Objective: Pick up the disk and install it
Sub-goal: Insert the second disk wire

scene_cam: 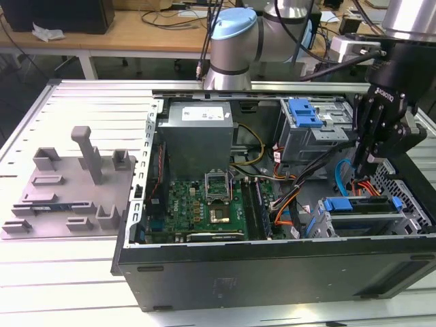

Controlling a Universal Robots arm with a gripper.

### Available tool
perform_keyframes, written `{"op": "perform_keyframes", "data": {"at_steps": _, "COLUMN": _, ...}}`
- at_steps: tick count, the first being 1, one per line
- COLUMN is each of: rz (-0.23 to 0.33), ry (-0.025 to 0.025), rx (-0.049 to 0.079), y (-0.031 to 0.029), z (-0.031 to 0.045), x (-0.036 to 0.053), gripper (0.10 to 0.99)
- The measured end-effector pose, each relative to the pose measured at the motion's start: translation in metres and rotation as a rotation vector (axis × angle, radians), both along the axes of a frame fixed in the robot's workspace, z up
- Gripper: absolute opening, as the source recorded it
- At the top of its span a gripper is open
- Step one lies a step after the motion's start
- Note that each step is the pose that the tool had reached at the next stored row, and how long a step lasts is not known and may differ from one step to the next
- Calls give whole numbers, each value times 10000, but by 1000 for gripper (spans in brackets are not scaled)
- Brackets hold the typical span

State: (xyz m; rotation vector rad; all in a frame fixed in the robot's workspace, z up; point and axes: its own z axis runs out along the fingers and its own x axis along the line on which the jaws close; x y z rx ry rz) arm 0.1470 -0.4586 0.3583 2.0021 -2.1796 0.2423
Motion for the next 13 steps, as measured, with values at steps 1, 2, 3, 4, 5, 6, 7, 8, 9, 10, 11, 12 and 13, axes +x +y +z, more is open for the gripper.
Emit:
{"op": "perform_keyframes", "data": {"at_steps": 1, "rz": -1, "ry": -2, "rx": 8, "y": -1, "z": 5, "x": 0, "gripper": 290}}
{"op": "perform_keyframes", "data": {"at_steps": 2, "rz": -1, "ry": -4, "rx": 22, "y": -3, "z": 9, "x": -1, "gripper": 290}}
{"op": "perform_keyframes", "data": {"at_steps": 3, "rz": -1, "ry": -5, "rx": 28, "y": -11, "z": 9, "x": -1, "gripper": 290}}
{"op": "perform_keyframes", "data": {"at_steps": 4, "rz": -1, "ry": -4, "rx": 30, "y": -17, "z": 9, "x": -1, "gripper": 290}}
{"op": "perform_keyframes", "data": {"at_steps": 5, "rz": -1, "ry": -4, "rx": 33, "y": -22, "z": 9, "x": -2, "gripper": 290}}
{"op": "perform_keyframes", "data": {"at_steps": 6, "rz": -1, "ry": -5, "rx": 39, "y": -29, "z": 9, "x": -2, "gripper": 290}}
{"op": "perform_keyframes", "data": {"at_steps": 7, "rz": -1, "ry": -5, "rx": 49, "y": -35, "z": 9, "x": -2, "gripper": 290}}
{"op": "perform_keyframes", "data": {"at_steps": 8, "rz": -1, "ry": -6, "rx": 66, "y": -45, "z": 9, "x": -3, "gripper": 290}}
{"op": "perform_keyframes", "data": {"at_steps": 9, "rz": 0, "ry": -7, "rx": 101, "y": -61, "z": 9, "x": -3, "gripper": 275}}
{"op": "perform_keyframes", "data": {"at_steps": 10, "rz": -1, "ry": -7, "rx": 128, "y": -71, "z": 9, "x": -3, "gripper": 275}}
{"op": "perform_keyframes", "data": {"at_steps": 11, "rz": -1, "ry": -8, "rx": 153, "y": -81, "z": 9, "x": -3, "gripper": 275}}
{"op": "perform_keyframes", "data": {"at_steps": 12, "rz": -1, "ry": -8, "rx": 201, "y": -99, "z": 9, "x": -3, "gripper": 161}}
{"op": "perform_keyframes", "data": {"at_steps": 13, "rz": -1, "ry": -8, "rx": 247, "y": -118, "z": 9, "x": -3, "gripper": 161}}
